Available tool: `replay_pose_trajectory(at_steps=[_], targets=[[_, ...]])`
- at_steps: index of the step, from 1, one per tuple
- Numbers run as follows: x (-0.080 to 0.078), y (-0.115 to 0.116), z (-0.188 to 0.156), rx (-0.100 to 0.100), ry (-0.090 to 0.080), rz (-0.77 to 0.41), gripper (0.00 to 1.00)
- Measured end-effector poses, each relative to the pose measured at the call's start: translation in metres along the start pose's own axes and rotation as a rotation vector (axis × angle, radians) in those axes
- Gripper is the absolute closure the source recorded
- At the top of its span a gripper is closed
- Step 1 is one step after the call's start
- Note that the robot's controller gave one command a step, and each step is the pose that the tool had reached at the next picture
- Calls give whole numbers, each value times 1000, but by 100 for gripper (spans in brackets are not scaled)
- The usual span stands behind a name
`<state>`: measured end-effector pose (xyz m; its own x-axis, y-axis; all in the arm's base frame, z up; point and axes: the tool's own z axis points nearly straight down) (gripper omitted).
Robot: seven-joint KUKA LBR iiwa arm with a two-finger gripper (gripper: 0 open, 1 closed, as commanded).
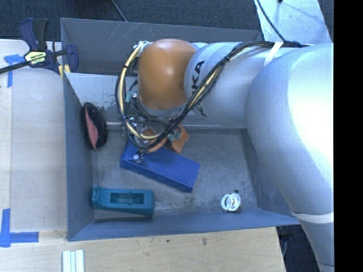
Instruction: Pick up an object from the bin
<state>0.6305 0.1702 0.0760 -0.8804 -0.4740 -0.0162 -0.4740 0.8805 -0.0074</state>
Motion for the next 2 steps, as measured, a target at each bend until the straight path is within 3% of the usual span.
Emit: replay_pose_trajectory(at_steps=[2], targets=[[-2, -1, -16, -6, 9, 4, 100]])
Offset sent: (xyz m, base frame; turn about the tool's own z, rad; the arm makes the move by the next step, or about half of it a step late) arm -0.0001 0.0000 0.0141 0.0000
